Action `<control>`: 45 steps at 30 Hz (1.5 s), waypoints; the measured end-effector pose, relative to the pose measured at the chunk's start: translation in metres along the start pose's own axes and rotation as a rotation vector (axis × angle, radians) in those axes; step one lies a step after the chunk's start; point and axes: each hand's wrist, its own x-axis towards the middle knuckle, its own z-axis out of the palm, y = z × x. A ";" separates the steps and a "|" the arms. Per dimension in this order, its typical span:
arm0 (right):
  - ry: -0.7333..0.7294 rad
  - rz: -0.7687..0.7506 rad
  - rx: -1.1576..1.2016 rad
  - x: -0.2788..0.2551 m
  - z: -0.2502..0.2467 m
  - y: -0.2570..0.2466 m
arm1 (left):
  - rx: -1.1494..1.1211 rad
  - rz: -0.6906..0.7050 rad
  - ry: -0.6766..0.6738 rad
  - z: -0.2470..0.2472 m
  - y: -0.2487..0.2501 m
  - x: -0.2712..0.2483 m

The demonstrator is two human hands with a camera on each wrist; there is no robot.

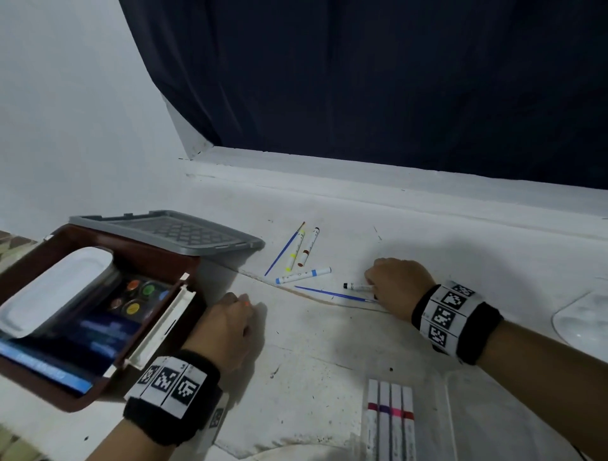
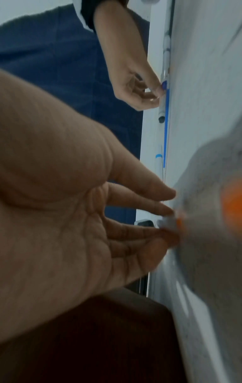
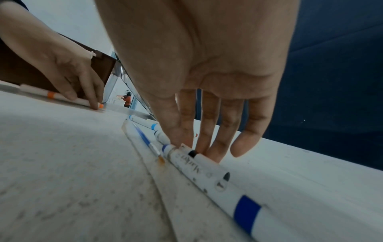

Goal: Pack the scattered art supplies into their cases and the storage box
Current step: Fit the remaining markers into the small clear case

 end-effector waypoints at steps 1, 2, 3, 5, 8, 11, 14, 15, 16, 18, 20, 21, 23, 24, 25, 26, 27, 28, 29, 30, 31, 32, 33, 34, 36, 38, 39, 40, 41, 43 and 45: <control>-0.001 -0.007 -0.002 -0.002 -0.002 -0.001 | -0.071 0.033 0.022 -0.001 0.002 -0.005; 0.006 -0.009 0.008 -0.004 -0.003 -0.001 | -0.132 0.036 0.026 -0.004 0.005 -0.009; 0.021 -0.003 0.024 -0.007 -0.006 -0.001 | -0.170 0.050 0.036 -0.005 0.009 -0.011; 0.083 0.010 0.061 -0.015 -0.013 0.000 | -0.223 0.077 0.019 -0.009 0.018 -0.012; 0.192 0.041 0.136 -0.035 -0.023 0.001 | -0.390 0.146 0.040 -0.019 0.037 -0.010; 0.264 0.093 0.362 -0.065 -0.032 0.002 | -0.616 0.245 0.150 -0.027 0.062 -0.010; 0.345 0.122 0.645 -0.101 -0.032 0.005 | -0.753 0.264 0.260 -0.032 0.090 -0.011; 0.374 0.126 0.715 -0.113 -0.030 0.007 | -0.776 0.272 0.286 -0.031 0.097 -0.011; 0.402 0.134 0.763 -0.126 -0.027 0.008 | -0.782 0.279 0.300 -0.029 0.103 -0.011; 0.445 0.176 0.851 -0.148 -0.020 0.010 | -0.728 0.300 0.285 -0.022 0.113 -0.013; 0.448 0.251 0.999 -0.166 -0.010 0.012 | -0.626 0.328 0.217 -0.014 0.124 -0.019; 0.440 0.282 1.083 -0.173 -0.006 0.012 | -0.607 0.336 0.170 -0.008 0.128 -0.023; 0.404 0.334 1.211 -0.185 0.003 0.011 | -0.602 0.347 0.088 0.005 0.137 -0.036; 0.366 0.345 1.258 -0.190 0.007 0.011 | -0.585 0.358 0.057 0.012 0.141 -0.042; 0.321 0.344 1.286 -0.195 0.009 0.009 | -0.556 0.375 0.041 0.018 0.144 -0.049; 0.276 0.334 1.302 -0.199 0.012 0.007 | -0.524 0.389 0.030 0.025 0.147 -0.055; 0.226 0.323 1.309 -0.202 0.015 0.006 | -0.501 0.400 0.021 0.029 0.149 -0.060; 0.172 0.319 1.323 -0.205 0.018 0.005 | -0.490 0.400 0.000 0.032 0.151 -0.064; 0.112 0.319 1.338 -0.207 0.020 0.003 | -0.476 0.400 -0.033 0.035 0.153 -0.068; 0.052 0.317 1.340 -0.209 0.022 0.002 | -0.447 0.398 -0.065 0.036 0.155 -0.071; 0.003 0.310 1.307 -0.209 0.024 0.000 | -0.404 0.395 -0.086 0.035 0.157 -0.076; -0.030 0.300 1.252 -0.210 0.026 -0.002 | -0.351 0.387 -0.099 0.035 0.161 -0.080; -0.048 0.290 1.191 -0.209 0.027 -0.004 | -0.293 0.378 -0.109 0.034 0.164 -0.083; -0.059 0.282 1.135 -0.209 0.027 -0.006 | -0.237 0.365 -0.125 0.033 0.168 -0.086; -0.072 0.259 1.032 -0.205 0.027 -0.010 | -0.124 0.339 -0.155 0.031 0.176 -0.089; -0.070 0.230 0.925 -0.201 0.027 -0.012 | -0.030 0.321 -0.177 0.030 0.185 -0.089; -0.066 0.219 0.877 -0.199 0.027 -0.013 | -0.001 0.322 -0.187 0.029 0.188 -0.088; -0.064 0.212 0.838 -0.197 0.027 -0.013 | 0.011 0.326 -0.197 0.030 0.191 -0.088; -0.066 0.207 0.810 -0.196 0.026 -0.013 | 0.009 0.329 -0.207 0.030 0.193 -0.088; -0.068 0.202 0.784 -0.195 0.025 -0.013 | -0.012 0.334 -0.223 0.030 0.195 -0.089; -0.050 0.195 0.766 -0.195 0.025 -0.011 | -0.055 0.339 -0.240 0.026 0.192 -0.087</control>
